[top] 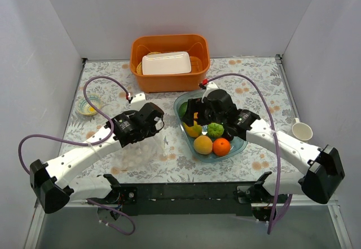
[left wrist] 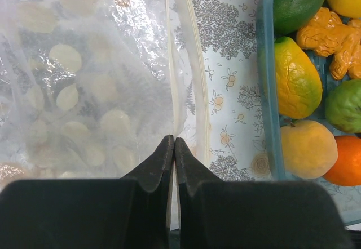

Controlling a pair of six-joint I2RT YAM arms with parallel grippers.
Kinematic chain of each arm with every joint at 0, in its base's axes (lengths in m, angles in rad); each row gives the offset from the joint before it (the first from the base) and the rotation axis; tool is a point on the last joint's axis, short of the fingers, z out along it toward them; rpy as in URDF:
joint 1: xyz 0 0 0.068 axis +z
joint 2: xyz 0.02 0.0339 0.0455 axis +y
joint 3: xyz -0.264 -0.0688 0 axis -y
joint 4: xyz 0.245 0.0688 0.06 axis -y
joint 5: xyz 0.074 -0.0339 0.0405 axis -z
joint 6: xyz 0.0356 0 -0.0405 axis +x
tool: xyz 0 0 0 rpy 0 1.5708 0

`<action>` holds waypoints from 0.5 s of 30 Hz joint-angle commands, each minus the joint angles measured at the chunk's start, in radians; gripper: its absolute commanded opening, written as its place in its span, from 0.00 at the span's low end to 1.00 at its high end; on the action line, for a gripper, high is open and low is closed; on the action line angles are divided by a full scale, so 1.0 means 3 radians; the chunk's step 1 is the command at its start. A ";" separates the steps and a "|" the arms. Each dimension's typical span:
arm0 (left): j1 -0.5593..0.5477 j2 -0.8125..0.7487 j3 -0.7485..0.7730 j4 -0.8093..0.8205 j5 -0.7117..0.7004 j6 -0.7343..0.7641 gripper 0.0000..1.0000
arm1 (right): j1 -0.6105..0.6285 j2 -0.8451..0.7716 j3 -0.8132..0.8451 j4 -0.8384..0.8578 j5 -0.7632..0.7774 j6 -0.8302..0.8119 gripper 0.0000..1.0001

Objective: Place the food in the zip-top bag and seal the zipper
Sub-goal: Open the zipper of the food storage bag, then pick up the fake fruit from the bin.

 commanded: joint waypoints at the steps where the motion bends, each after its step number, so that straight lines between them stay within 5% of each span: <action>1: 0.0010 -0.0108 -0.0026 0.0158 0.0046 0.0129 0.00 | -0.0060 -0.0131 -0.0132 -0.0502 0.0635 -0.0108 0.88; 15: 0.0010 -0.0118 -0.0169 0.0680 0.0629 0.0682 0.00 | -0.0306 0.0568 0.0103 -0.0513 -0.0029 -0.0813 0.89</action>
